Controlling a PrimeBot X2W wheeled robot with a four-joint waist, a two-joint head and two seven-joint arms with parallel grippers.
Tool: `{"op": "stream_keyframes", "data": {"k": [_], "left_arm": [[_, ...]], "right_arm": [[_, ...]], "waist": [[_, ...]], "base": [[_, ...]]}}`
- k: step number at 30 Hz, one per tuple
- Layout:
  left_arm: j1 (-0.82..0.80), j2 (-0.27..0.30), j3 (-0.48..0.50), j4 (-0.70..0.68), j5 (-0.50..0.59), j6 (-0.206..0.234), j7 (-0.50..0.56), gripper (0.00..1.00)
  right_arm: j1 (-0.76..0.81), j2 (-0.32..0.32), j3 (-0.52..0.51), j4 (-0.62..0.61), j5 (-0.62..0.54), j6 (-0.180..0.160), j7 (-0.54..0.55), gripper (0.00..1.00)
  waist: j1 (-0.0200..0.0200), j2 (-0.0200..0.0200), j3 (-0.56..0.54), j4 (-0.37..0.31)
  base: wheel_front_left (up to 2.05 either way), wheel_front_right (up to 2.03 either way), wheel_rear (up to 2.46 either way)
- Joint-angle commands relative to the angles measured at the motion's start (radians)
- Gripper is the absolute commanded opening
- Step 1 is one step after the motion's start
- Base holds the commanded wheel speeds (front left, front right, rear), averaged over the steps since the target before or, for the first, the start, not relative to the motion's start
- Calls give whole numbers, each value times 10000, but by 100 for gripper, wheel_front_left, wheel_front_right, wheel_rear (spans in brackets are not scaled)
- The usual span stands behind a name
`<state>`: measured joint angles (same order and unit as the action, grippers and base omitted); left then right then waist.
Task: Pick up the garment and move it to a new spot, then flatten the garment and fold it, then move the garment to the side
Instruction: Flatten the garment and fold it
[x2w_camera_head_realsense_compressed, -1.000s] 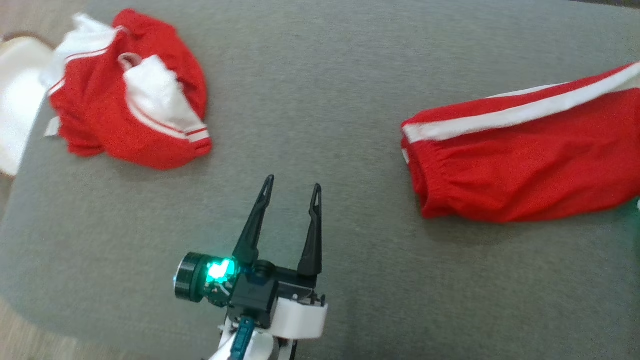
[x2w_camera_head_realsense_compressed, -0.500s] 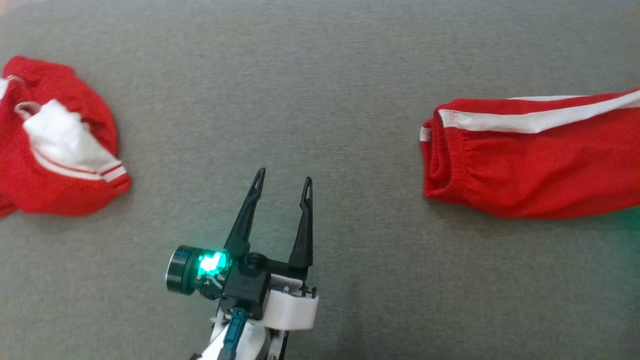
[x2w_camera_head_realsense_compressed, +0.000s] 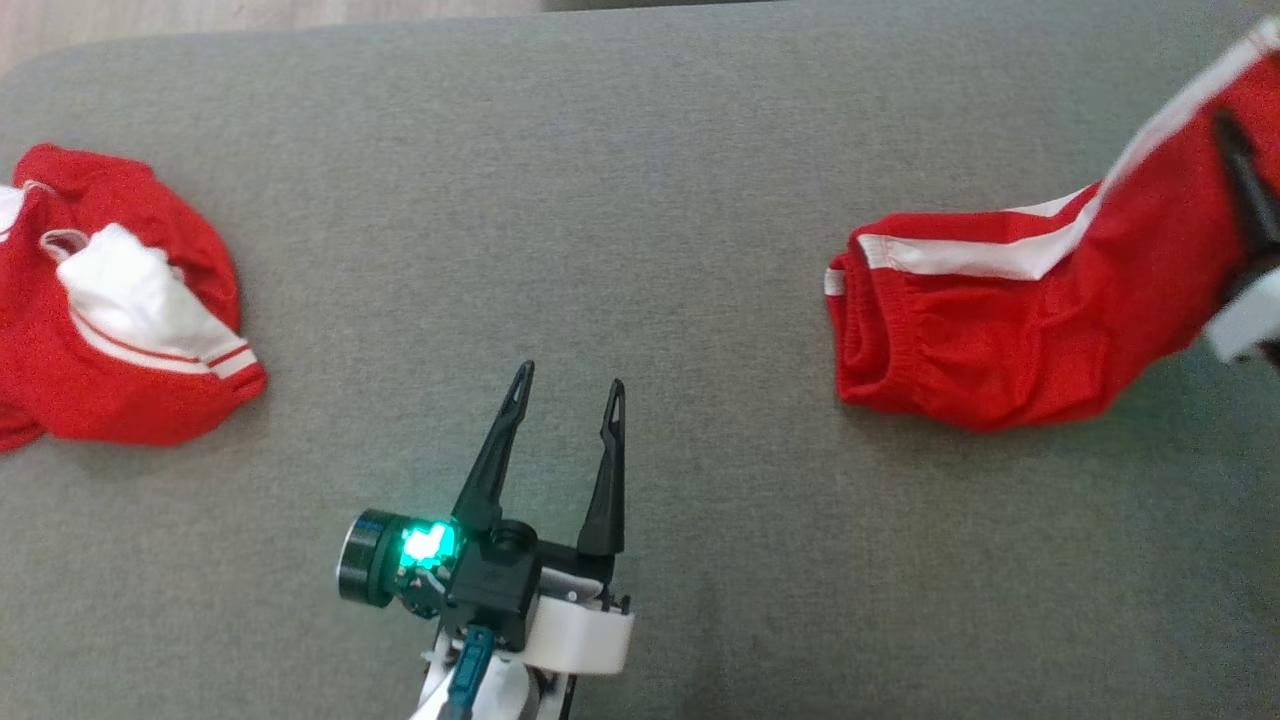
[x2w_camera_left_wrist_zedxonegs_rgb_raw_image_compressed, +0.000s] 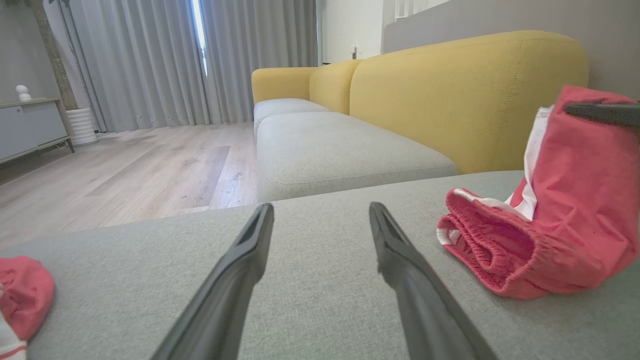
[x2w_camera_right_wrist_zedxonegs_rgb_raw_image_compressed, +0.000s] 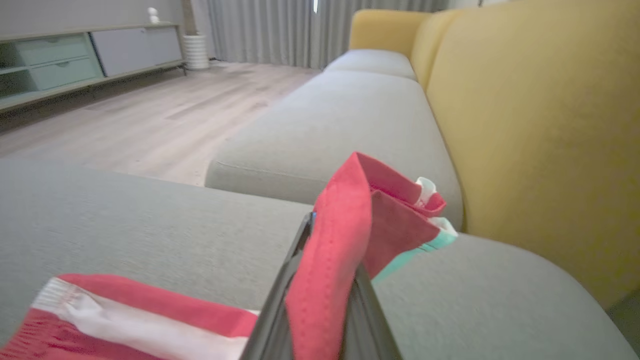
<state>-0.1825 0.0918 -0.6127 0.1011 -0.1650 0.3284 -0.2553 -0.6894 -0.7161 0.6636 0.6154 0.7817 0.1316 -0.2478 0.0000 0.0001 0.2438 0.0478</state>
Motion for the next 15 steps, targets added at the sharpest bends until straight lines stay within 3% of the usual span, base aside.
{"op": "stream_keyframes", "data": {"k": [1,7,12,13,14,15], "left_arm": [[-79,-60,356,-264,97,-16,-64,100],[38,-138,435,-196,135,-119,-64,100],[85,-208,511,-210,157,-177,-64,100],[88,-225,521,-208,154,-192,-64,100],[94,-241,528,-206,151,-208,-64,100],[107,-256,540,-209,152,-213,-64,100]], "right_arm": [[6,-56,-64,-337,-170,-9,-134,0],[817,1056,442,-1735,-1398,-9,229,0],[1690,1987,1157,-2094,-1789,-9,919,0],[1830,2176,1173,-2052,-1808,-9,918,41],[1960,2361,1147,-2009,-1807,-9,857,100],[2075,2534,1088,-1964,-1835,-9,752,100]], "waist": [[0,-1,-45,79],[0,-1,-118,498],[0,-1,-88,814],[0,-1,-101,872],[0,-1,-123,925],[0,-1,-153,964]], "base": [[0,0,0],[0,0,0],[0,0,0],[0,0,0],[0,0,0],[0,0,0]]}}
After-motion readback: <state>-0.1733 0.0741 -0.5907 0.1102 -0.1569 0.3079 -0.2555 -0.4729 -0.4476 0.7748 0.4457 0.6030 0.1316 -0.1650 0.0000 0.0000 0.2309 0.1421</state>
